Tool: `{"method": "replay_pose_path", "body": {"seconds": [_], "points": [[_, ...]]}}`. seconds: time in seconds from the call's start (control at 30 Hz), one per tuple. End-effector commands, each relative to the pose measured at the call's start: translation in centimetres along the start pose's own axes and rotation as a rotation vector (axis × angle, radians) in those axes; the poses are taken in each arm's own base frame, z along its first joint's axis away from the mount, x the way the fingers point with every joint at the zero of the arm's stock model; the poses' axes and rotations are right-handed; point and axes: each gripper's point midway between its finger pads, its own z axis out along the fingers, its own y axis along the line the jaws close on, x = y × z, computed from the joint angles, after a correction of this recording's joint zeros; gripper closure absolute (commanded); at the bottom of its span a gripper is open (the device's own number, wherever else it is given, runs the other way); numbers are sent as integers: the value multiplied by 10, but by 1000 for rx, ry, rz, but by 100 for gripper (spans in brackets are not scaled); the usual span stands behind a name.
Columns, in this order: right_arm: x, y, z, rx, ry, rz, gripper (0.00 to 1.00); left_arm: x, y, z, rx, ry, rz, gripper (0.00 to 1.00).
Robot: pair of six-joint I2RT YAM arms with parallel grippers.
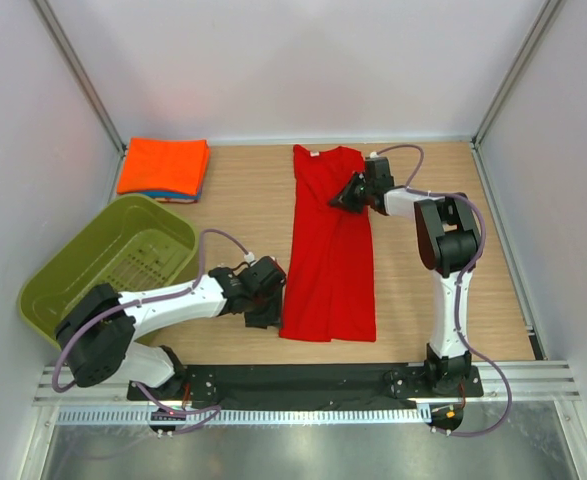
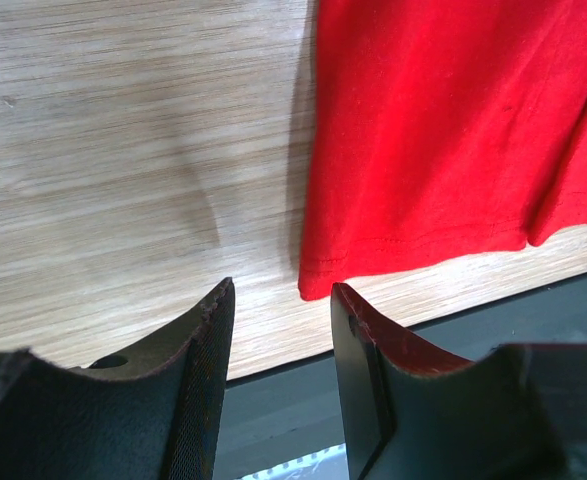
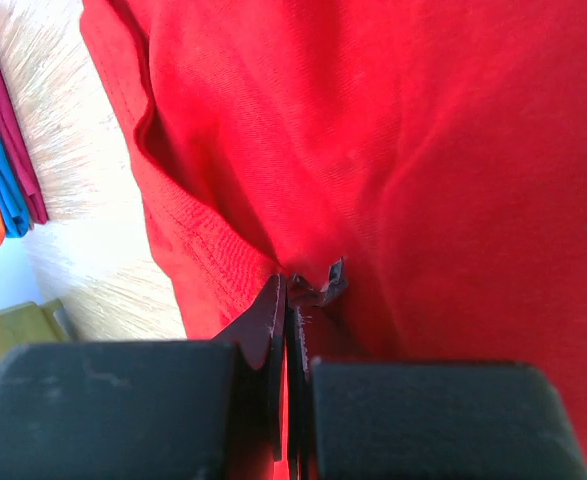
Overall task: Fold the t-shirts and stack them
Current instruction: Fold the tshirt
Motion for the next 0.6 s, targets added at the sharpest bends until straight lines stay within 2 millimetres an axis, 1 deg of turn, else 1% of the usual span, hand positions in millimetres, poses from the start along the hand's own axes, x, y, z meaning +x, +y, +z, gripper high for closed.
{"method": "replay_pose_path", "body": {"seconds": [0.0,0.13,0.17,0.2,0.23,0.27,0.33,0.37,0.4,0.47,0.5,0.53,0.57], "points": [[-15,31,-11,-61,-74,-20,99,-3,-8,2,27,-6,-9,55],[-16,31,-11,-66,-72,-13,98,-3,-7,2,23,-6,-10,55],[-17,31,-12,-66,-74,-14,96,-4,-7,2,23,-9,-12,55],[-16,32,-12,-65,-72,-14,91,-3,-7,2,22,-5,-12,55],[-18,33,-14,-62,-77,-16,89,-4,-7,2,23,-7,-10,55],[-19,36,-19,-56,-76,-21,88,-3,-7,2,19,-7,-7,55],[-23,38,-27,-43,-83,-52,80,-4,-4,2,8,-13,-4,54],[-26,41,-33,-33,-91,-65,76,-4,-4,1,7,-9,2,53],[-25,44,-45,-5,-72,-69,68,-9,1,1,-20,-33,14,52],[-24,43,-60,41,-58,-105,63,-12,3,1,-34,-45,22,50],[-18,42,-77,82,-36,-103,58,-13,3,3,-32,-42,21,50],[-14,38,-85,103,-17,-125,56,-11,2,5,-23,-31,21,49],[1,27,-96,158,42,-120,55,-12,-2,6,0,-30,18,49]]}}
